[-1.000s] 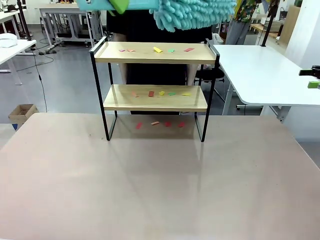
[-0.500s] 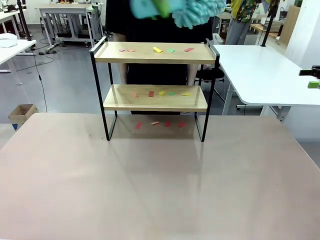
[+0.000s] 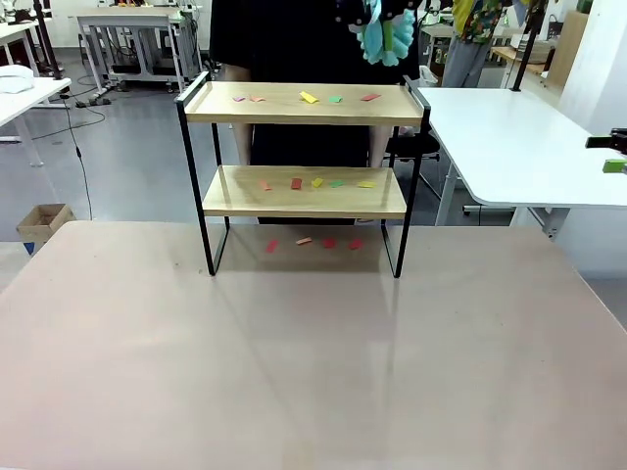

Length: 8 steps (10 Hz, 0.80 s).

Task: Clean the shelf.
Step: Clean the specific section of the Shelf indicated by the human with the Duster.

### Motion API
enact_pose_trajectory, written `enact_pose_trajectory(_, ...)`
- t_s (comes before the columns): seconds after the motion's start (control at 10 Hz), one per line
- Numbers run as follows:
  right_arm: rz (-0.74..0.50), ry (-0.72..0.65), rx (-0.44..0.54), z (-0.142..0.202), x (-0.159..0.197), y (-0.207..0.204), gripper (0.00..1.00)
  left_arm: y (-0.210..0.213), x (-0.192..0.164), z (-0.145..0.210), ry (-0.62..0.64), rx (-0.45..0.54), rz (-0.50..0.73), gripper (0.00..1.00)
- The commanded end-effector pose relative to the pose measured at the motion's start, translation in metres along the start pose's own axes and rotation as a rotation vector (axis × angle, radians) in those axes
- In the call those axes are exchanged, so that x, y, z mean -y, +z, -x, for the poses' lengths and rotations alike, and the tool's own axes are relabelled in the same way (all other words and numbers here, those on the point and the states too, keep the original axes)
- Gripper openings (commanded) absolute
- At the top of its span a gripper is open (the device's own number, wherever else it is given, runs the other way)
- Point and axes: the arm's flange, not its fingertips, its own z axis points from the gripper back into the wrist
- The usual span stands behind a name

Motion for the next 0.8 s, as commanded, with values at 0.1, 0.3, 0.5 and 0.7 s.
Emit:
enact_pose_trajectory(0.1,-0.002,0.007,0.001,-0.003,0.0,-0.002,1.0,-0.029,0.044,-0.02,0.106,-0.003,-0.058,0.13)
enact_pose_trajectory(0.3,-0.002,0.007,0.001,-0.003,0.0,-0.002,1.0,-0.054,0.05,-0.022,0.12,0.012,-0.039,0.13)
enact_pose_trajectory(0.5,-0.002,0.007,0.001,-0.003,0.0,-0.002,1.0,-0.069,0.055,-0.021,0.12,0.058,-0.024,0.13)
enact_pose_trajectory(0.7,-0.002,0.007,0.001,-0.003,0.0,-0.002,1.0,-0.082,0.06,-0.02,0.106,0.059,-0.015,0.13)
